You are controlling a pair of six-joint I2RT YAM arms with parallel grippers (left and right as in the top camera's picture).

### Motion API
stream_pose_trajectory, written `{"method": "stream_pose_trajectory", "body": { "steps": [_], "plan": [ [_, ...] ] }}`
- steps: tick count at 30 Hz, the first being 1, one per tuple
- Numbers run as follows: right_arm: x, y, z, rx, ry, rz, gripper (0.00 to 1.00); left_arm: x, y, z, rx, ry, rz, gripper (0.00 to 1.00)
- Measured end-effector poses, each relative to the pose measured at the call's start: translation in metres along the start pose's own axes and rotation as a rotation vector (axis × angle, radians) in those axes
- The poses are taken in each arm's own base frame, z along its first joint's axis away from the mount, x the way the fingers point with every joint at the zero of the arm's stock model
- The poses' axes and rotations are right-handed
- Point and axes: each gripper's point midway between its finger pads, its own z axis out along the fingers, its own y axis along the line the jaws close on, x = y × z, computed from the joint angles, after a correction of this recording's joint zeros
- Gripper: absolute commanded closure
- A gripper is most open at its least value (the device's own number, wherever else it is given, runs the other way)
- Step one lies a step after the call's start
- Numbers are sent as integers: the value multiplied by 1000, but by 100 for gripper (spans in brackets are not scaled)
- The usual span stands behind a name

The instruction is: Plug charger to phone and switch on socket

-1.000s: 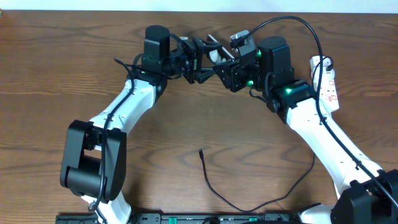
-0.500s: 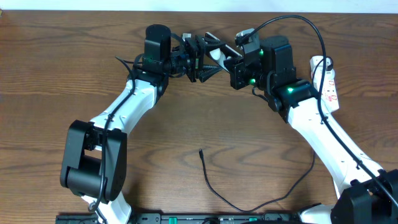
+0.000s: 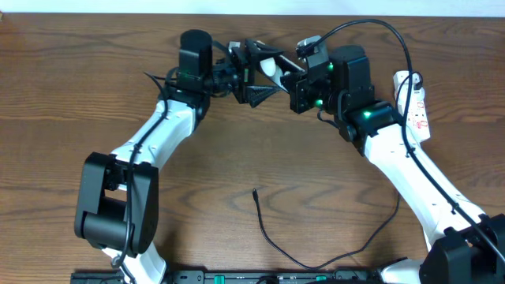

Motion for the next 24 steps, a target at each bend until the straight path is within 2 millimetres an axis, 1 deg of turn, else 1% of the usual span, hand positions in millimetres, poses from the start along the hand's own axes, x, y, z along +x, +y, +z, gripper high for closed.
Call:
{"method": "stream_pose_trajectory", "body": {
  "steps": [3,8,10,14,15,16,20,22,24],
  "plan": [
    [-8,-10,-3,22,-32,61,99,-3,-11,-11,36,16,43,11],
    [-19,-38,-11,81,-82,240,99,-4,-35,-30,108,44,157,11],
    [-22,-51,-15,103,-102,349,99,-6,-40,-38,122,44,179,11],
    [-31,-61,-19,105,-151,536,99,-15,-43,-51,132,26,181,11],
    [-36,-60,-19,90,-172,600,99,-18,-43,-54,134,23,180,11],
    [-39,-59,-20,78,-184,626,99,-20,-44,-57,136,17,181,11],
    [-61,-44,-21,-35,-249,778,99,-27,-46,-66,144,-10,223,10],
    [-68,-36,-21,-84,-261,850,99,-30,-47,-69,147,-22,244,11],
    [-70,-26,-20,-124,-253,922,99,-33,-47,-70,150,-36,253,10]
  ]
}}
